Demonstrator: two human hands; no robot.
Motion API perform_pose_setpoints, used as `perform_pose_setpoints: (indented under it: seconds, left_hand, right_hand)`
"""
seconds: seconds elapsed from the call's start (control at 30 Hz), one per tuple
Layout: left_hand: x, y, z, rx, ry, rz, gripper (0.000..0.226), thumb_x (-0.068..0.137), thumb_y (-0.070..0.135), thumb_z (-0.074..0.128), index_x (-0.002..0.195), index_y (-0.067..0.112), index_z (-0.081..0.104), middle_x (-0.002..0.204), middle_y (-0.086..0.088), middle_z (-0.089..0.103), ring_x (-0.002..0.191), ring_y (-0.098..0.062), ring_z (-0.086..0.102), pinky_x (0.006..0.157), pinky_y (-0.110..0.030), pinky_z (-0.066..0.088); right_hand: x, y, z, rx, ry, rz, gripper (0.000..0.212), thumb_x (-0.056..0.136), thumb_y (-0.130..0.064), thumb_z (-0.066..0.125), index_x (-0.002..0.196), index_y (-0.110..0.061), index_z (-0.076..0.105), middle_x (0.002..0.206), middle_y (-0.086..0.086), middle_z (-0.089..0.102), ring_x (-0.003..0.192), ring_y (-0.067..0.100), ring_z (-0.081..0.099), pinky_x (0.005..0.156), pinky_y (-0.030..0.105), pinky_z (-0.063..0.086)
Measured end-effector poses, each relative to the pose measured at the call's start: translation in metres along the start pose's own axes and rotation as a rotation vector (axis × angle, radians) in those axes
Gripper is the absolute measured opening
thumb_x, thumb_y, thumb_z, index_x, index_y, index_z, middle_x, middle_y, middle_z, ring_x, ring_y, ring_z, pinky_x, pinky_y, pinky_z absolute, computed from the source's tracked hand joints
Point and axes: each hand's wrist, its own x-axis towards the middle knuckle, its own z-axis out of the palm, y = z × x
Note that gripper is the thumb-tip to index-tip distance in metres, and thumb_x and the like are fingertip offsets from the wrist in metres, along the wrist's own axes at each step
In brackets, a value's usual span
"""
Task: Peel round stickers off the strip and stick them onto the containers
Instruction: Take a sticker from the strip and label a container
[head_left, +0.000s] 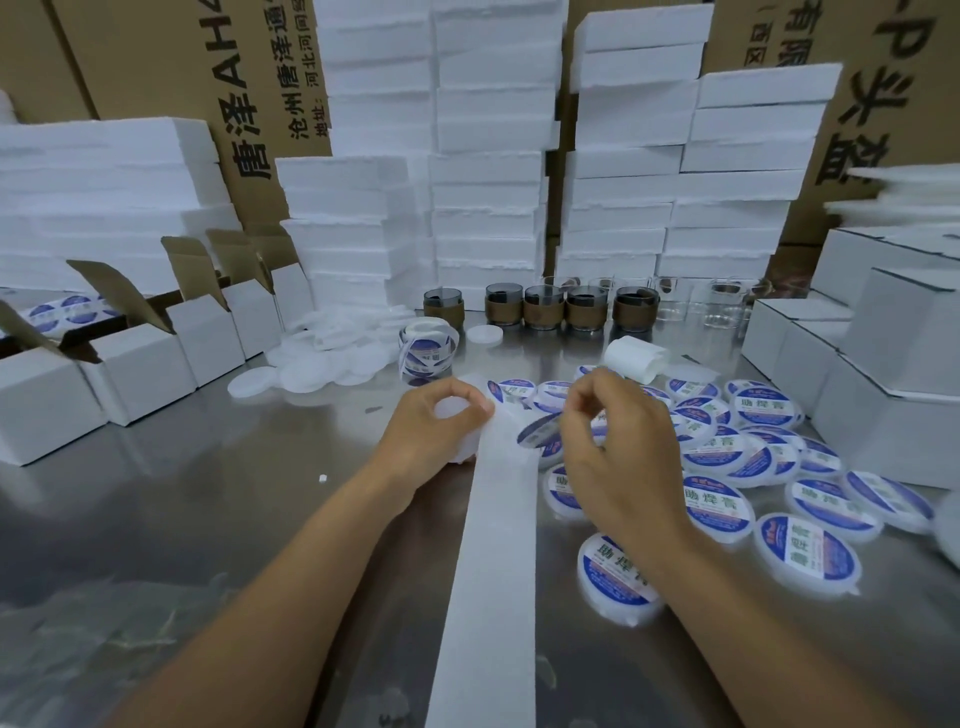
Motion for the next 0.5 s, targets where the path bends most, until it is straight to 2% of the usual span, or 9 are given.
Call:
perform_pose_setpoints:
  seconds: [0.1,0.17,0.27,0.33,0.4,0.5]
  left_hand:
    - [0.002,0.000,0.000,0.034,0.099,0.005,0.014,0.081,0.037,0.070,0.071,0.028,0.066,0.094,0.008,0.063,0.077,-0.006,0.061,0.055,-0.016,0.050]
    - [0.005,0.004,-0.002,-0.047,0.224,0.008,0.015,0.086,0.038,0.064,0.074,0.030,0.062,0.090,0.009,0.064,0.070,-0.002,0.066,0.062,-0.022,0.056]
    - [0.007,0.014,-0.005,-0.209,0.320,0.035,0.018,0.095,0.035,0.051,0.079,0.032,0.060,0.065,0.017,0.067,0.054,-0.002,0.066,0.054,-0.020,0.052]
    - [0.005,0.022,-0.006,-0.380,0.266,-0.006,0.022,0.096,0.036,0.048,0.081,0.028,0.063,0.062,0.020,0.068,0.058,-0.007,0.069,0.055,-0.023,0.055]
    - [0.001,0.026,-0.003,-0.536,0.102,-0.042,0.034,0.097,0.041,0.040,0.087,0.019,0.064,0.072,0.006,0.072,0.068,-0.014,0.071,0.057,-0.027,0.058]
    - [-0.005,0.027,0.003,-0.627,-0.102,-0.086,0.052,0.098,0.049,0.026,0.096,0.012,0.063,0.086,-0.008,0.070,0.078,-0.020,0.069,0.069,-0.032,0.057]
  right_hand:
    - [0.002,-0.003,-0.002,0.175,0.095,0.148,0.017,0.086,-0.006,0.049,0.072,-0.016,0.051,0.069,-0.005,0.055,0.070,0.012,0.051,0.063,0.030,0.042]
    - [0.005,-0.006,-0.003,0.323,0.104,0.251,0.023,0.087,-0.006,0.048,0.069,-0.019,0.052,0.065,-0.010,0.054,0.064,0.002,0.050,0.058,0.016,0.040]
    - [0.011,-0.008,-0.007,0.597,0.027,0.420,0.028,0.088,-0.006,0.049,0.065,-0.020,0.055,0.057,-0.014,0.056,0.057,-0.001,0.051,0.054,0.009,0.042]
    - [0.014,-0.010,-0.009,0.742,-0.073,0.508,0.033,0.088,-0.006,0.051,0.061,-0.023,0.060,0.056,-0.012,0.058,0.059,0.004,0.056,0.054,0.011,0.045]
    - [0.014,-0.015,-0.009,0.812,-0.170,0.531,0.029,0.087,-0.009,0.055,0.063,-0.024,0.062,0.058,-0.009,0.061,0.059,0.006,0.058,0.054,0.014,0.046]
    - [0.011,-0.022,-0.007,0.817,-0.237,0.491,0.012,0.084,-0.013,0.062,0.074,-0.017,0.061,0.061,-0.008,0.065,0.056,0.003,0.057,0.054,0.013,0.045]
